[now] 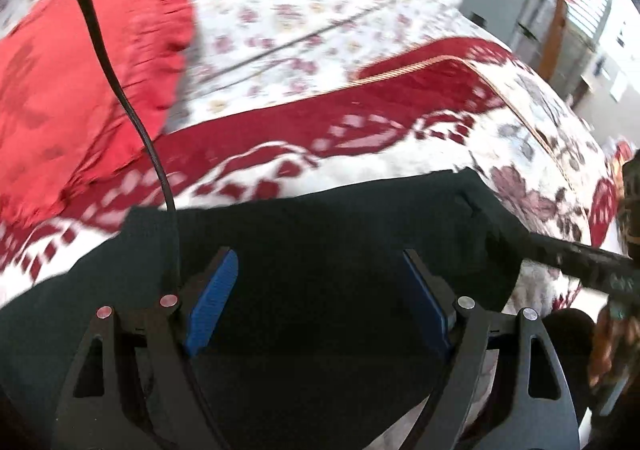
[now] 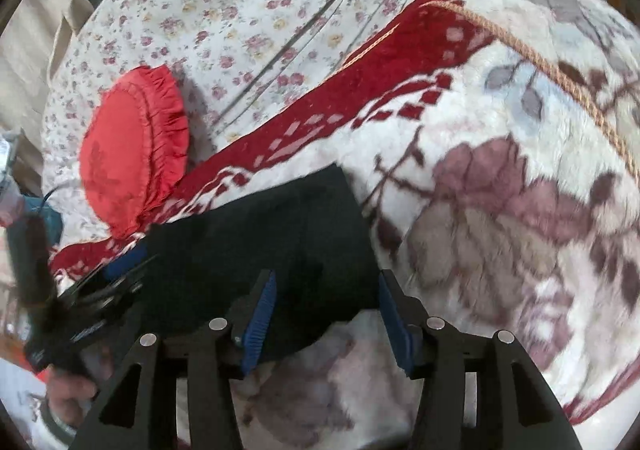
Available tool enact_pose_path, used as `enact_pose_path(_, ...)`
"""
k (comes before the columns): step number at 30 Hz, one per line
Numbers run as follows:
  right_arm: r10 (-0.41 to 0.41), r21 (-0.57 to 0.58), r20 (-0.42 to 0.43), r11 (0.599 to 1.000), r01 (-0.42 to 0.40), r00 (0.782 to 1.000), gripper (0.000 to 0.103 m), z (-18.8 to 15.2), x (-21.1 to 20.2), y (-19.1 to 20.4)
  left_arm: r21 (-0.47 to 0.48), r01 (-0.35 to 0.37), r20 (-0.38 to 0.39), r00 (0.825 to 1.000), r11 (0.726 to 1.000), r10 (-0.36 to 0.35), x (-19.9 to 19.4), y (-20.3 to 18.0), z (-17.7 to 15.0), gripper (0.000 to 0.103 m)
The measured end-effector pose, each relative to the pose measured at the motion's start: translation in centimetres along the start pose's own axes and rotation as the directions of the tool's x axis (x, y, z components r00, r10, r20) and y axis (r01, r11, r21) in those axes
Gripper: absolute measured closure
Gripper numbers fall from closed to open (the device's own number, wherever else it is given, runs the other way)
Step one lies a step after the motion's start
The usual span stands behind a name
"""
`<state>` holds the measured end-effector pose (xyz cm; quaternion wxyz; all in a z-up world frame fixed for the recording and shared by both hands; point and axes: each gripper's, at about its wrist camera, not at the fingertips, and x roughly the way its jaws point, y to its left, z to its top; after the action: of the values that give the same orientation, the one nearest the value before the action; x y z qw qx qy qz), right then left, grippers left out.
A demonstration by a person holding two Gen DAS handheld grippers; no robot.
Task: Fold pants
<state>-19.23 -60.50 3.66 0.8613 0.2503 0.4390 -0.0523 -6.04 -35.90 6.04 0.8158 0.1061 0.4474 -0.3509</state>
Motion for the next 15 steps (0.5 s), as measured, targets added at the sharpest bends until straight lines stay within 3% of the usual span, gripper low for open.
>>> enact_pose_path(4, -0.013, -0.020, -0.010, 1.000, 0.013, 1.000, 0.052, -1.0, -0.3, 0.4, 0.045, -0.001, -0.008, 1.000, 0.999, 0.002, 1.8, -1.5, 0.8, 0.021)
enact_pose_path(15, -0.029, -0.009, -0.064, 1.000, 0.028, 0.998, 0.052, -2.1, 1.6, 0.6, 0.006, 0.040, -0.018, 0.999, 0.999, -0.039, 3.2, -1.2, 1.8, 0.021)
